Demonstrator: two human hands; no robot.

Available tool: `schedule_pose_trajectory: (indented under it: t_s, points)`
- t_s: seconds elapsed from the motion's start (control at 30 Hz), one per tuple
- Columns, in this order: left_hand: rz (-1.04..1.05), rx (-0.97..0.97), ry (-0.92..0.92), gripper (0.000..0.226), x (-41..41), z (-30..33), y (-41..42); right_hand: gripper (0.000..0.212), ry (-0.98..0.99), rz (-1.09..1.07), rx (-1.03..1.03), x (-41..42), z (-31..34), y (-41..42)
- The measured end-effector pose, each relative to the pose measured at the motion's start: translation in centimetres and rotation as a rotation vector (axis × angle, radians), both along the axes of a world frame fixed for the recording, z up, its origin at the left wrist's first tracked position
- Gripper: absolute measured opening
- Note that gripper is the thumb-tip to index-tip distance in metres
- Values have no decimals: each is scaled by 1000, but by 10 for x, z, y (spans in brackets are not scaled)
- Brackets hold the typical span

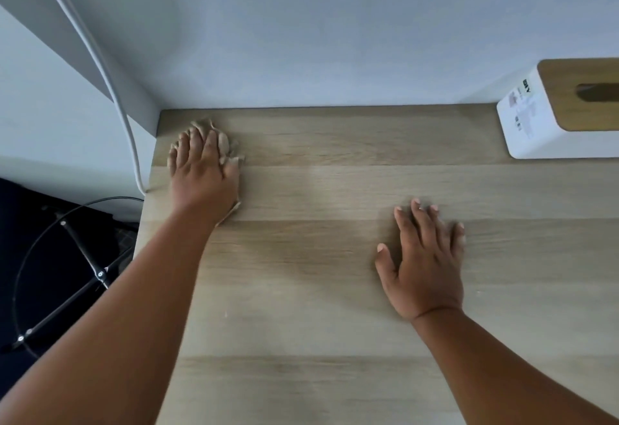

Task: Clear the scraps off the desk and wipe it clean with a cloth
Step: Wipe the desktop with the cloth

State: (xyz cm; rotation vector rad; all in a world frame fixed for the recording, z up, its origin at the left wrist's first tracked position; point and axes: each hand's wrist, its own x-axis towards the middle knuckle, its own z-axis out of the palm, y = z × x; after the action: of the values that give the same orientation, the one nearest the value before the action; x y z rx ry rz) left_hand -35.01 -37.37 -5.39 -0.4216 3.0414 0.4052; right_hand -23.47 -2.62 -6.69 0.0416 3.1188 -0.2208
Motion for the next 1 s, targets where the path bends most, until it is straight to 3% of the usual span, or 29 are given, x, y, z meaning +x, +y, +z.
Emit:
schedule_pose_trajectory:
  t_s: [0.1,0.27,0.47,0.63,0.73,0.87,0.93,1.0]
  points:
    - [17,-28,-81,83,-28,2,42,74,-17,4,8,1,-1,1]
    - [-453,-26,-56,81,-2,5,113,73,-7,1,8,1,0,1]
    - [-727,-12,27,69,68,2,73,72,22,-2,-15,1,0,0]
    - [-573,-39,2,74,56,0,-16,73,23,1,-17,1,0,0]
    - [-348,-73,13,74,27,-1,-39,73,26,0,-16,0,0,0]
    - [23,-50,6,77,-15,-6,-9,73,6,0,-5,0,0,0]
    - [42,-37,-11,79,-26,-4,15,74,1,3,1,0,-1,1]
    - [-93,-40,-10,78,-28,-2,38,74,-4,2,0,1,0,2]
